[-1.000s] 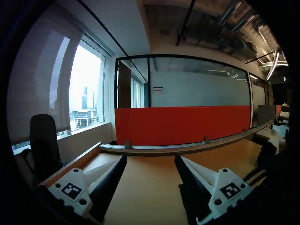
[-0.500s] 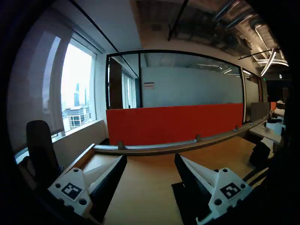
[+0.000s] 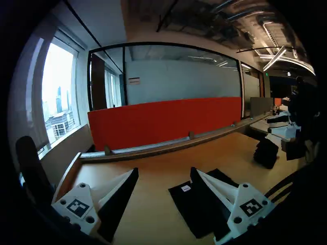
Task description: Fold towel
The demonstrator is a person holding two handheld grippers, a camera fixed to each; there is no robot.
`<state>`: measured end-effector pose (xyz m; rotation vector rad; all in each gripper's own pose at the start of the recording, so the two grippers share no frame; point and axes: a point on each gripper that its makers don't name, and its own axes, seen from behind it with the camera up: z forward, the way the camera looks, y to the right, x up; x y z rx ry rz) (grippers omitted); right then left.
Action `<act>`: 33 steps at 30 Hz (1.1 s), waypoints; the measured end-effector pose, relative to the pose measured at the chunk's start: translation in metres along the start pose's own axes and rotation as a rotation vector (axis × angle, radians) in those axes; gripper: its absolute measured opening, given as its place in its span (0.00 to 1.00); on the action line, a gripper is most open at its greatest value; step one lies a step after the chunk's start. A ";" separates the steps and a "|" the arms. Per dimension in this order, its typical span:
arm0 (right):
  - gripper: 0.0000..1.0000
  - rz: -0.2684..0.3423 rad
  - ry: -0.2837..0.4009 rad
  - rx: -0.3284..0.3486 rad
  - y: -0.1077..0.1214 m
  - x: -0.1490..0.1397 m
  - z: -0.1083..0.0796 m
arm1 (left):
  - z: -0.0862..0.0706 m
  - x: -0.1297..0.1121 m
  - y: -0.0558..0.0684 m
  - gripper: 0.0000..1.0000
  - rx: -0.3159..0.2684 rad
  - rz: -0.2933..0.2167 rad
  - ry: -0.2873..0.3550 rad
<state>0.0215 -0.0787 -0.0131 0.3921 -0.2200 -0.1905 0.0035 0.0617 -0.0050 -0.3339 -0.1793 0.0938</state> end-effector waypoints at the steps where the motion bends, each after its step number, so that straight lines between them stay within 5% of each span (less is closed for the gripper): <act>1: 1.00 -0.007 -0.011 0.015 -0.002 -0.002 0.001 | 0.000 -0.002 0.002 0.94 -0.015 0.000 -0.008; 14: 1.00 -0.049 -0.126 0.152 -0.027 -0.034 0.008 | 0.006 -0.041 0.033 0.94 -0.174 0.050 -0.109; 33: 1.00 -0.070 -0.226 0.240 -0.051 -0.097 0.020 | 0.019 -0.106 0.066 0.94 -0.239 0.080 -0.205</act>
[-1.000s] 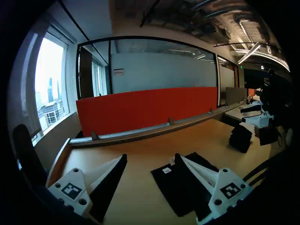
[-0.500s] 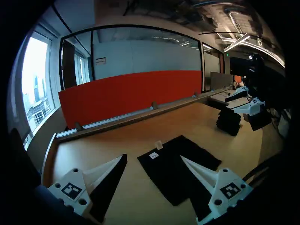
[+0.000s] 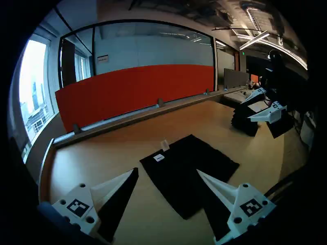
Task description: Fold towel
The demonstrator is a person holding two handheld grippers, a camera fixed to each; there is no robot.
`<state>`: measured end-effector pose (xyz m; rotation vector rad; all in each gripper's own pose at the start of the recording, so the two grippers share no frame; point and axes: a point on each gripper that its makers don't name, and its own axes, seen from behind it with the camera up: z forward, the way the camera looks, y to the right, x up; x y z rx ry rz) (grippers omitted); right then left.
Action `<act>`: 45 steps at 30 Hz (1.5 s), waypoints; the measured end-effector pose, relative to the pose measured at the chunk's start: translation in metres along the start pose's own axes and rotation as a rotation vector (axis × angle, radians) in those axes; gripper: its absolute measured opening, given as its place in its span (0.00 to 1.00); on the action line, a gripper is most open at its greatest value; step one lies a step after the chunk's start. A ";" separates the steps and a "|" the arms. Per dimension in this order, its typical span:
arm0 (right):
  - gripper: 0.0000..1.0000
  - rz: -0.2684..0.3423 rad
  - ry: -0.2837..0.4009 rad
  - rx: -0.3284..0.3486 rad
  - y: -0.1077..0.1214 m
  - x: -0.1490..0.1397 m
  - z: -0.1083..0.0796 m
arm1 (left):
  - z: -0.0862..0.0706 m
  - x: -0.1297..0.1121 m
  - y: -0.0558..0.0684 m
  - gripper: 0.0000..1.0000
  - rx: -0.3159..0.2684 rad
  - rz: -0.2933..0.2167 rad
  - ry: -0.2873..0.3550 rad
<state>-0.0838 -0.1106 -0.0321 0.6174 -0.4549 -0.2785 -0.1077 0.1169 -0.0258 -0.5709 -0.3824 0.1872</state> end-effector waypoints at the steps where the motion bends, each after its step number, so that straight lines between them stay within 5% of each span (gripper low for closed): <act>1: 1.00 -0.002 -0.004 0.004 -0.001 -0.003 0.002 | 0.002 -0.003 0.001 0.94 -0.003 0.002 -0.004; 23: 1.00 -0.012 -0.118 0.059 -0.025 -0.082 0.046 | 0.036 -0.085 0.027 0.94 -0.044 0.013 -0.144; 45: 1.00 -0.037 -0.263 0.119 -0.046 -0.157 0.059 | 0.059 -0.155 0.052 0.94 -0.109 0.057 -0.315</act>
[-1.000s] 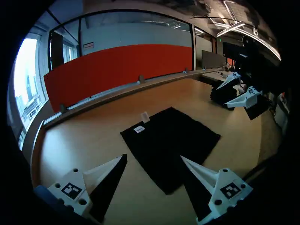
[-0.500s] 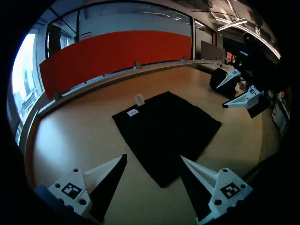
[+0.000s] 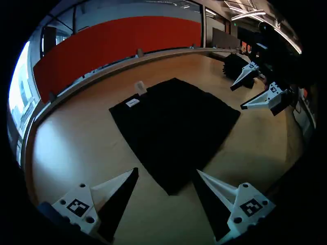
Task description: Fold towel
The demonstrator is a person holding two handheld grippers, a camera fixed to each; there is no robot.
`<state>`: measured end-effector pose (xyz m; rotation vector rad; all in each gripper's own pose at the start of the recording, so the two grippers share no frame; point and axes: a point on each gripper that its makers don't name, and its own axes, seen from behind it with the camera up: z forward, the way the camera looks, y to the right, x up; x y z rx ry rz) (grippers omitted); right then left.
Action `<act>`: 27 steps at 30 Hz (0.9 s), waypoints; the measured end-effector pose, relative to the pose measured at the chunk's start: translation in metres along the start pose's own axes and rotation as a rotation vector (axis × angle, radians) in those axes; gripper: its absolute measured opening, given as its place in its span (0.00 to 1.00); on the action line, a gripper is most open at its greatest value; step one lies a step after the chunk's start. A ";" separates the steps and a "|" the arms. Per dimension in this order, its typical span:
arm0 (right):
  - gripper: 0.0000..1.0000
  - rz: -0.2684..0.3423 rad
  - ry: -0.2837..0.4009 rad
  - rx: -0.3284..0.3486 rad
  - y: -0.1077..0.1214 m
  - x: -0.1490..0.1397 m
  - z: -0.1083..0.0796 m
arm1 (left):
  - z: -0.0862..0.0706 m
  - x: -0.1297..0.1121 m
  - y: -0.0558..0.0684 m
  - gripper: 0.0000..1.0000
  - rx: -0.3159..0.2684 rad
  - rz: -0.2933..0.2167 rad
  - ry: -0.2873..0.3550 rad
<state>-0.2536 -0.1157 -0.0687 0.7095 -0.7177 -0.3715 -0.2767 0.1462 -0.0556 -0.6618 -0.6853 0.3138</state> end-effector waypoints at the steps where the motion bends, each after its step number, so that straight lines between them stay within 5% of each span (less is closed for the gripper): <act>1: 1.00 0.001 -0.007 0.002 0.000 -0.003 0.001 | 0.002 -0.001 0.001 0.94 -0.001 0.001 -0.005; 27: 1.00 0.012 -0.107 0.060 -0.006 -0.035 0.017 | 0.026 -0.033 0.015 0.94 -0.055 0.000 -0.120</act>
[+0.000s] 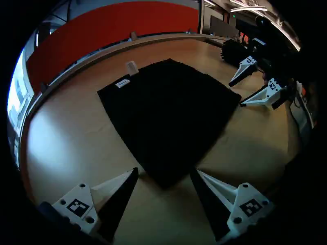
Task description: Fold towel
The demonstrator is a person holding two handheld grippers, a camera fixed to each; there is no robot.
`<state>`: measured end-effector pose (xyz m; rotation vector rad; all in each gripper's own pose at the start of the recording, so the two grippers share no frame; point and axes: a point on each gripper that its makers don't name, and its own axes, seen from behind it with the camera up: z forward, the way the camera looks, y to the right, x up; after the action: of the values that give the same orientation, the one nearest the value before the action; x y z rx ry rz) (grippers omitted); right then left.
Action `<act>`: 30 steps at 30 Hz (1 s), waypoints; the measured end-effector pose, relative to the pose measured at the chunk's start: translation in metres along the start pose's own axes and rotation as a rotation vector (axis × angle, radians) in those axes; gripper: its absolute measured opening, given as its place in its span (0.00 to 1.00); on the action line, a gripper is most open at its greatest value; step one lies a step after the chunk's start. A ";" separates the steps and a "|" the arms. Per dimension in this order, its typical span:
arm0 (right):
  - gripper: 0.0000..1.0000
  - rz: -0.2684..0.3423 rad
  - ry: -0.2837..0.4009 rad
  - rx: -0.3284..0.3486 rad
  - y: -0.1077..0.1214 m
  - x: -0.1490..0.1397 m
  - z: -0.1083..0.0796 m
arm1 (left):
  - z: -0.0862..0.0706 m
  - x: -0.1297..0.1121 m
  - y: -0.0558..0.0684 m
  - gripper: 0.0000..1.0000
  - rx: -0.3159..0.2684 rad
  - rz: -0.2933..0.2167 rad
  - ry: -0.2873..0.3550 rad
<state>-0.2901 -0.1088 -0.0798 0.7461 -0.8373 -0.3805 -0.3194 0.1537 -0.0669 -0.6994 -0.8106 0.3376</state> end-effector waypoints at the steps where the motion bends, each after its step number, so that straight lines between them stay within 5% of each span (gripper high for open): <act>1: 1.00 0.000 0.000 0.002 0.000 0.000 0.000 | 0.001 0.000 0.000 0.94 -0.001 0.001 0.000; 12: 0.89 0.002 -0.003 0.037 -0.004 0.000 0.002 | 0.001 0.000 0.001 0.92 -0.019 0.013 -0.009; 23: 0.66 -0.008 -0.002 0.049 -0.008 0.000 0.001 | 0.002 0.001 0.002 0.80 -0.015 0.007 -0.015; 30: 0.42 -0.008 -0.006 0.050 -0.008 0.000 0.003 | 0.003 0.001 0.001 0.50 -0.006 -0.003 -0.027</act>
<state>-0.2927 -0.1158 -0.0845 0.7952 -0.8523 -0.3708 -0.3207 0.1560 -0.0654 -0.7001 -0.8386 0.3433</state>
